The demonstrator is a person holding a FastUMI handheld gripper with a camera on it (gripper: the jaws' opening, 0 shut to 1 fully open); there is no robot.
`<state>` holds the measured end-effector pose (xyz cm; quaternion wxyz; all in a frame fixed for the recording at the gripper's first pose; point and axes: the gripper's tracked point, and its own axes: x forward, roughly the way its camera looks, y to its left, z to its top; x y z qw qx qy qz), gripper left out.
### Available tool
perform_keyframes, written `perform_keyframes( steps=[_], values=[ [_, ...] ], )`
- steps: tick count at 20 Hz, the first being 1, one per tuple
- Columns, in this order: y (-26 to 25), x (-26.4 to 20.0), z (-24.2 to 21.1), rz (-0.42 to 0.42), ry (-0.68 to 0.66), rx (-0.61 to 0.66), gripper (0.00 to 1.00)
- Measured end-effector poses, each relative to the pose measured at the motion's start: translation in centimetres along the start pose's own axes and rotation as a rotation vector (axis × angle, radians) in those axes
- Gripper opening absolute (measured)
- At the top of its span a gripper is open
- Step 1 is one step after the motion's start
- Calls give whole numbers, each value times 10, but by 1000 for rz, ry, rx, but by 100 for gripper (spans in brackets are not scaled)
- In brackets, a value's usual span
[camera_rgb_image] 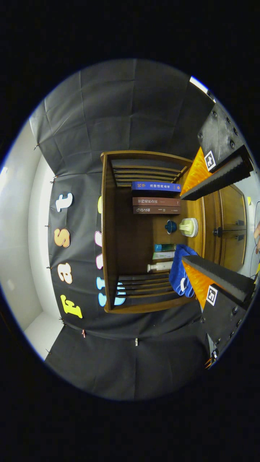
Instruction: Pull open the drawer, take out the items inside it, and place them on the countertop above the cabinet.
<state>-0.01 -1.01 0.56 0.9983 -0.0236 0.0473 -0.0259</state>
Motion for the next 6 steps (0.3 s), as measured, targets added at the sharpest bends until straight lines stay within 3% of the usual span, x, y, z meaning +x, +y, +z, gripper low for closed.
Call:
perform_keyframes(
  steps=[6],
  values=[
    [-1,-2,-1,-1,7,-5,99]
  ],
)
